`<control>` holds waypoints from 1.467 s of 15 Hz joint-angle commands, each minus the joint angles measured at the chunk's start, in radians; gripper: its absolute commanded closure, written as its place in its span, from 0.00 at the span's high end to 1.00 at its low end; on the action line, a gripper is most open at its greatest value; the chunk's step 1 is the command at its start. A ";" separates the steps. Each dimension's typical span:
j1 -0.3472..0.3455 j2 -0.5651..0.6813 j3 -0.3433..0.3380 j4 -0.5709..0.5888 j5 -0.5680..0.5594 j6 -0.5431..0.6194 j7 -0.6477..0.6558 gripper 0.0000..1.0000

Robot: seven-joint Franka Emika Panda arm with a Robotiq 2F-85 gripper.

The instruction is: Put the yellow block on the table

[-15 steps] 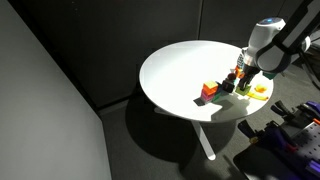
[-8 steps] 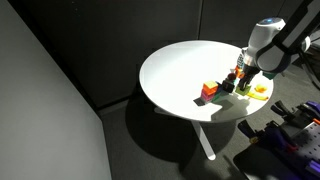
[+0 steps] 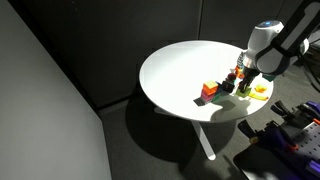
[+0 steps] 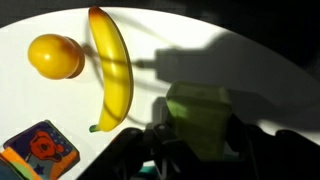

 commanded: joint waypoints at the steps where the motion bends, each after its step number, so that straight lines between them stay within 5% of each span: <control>1: 0.004 0.043 -0.001 0.027 -0.013 0.017 0.008 0.27; 11: 0.036 0.156 -0.023 0.058 -0.008 0.159 -0.008 0.27; 12: 0.041 0.162 -0.026 0.058 -0.005 0.168 -0.010 0.60; 13: 0.043 0.166 -0.026 0.058 -0.002 0.176 -0.012 0.77; 16: 0.037 0.164 -0.020 0.056 0.004 0.176 -0.017 0.99; 22: -0.001 0.116 0.028 0.040 0.027 0.101 -0.015 1.00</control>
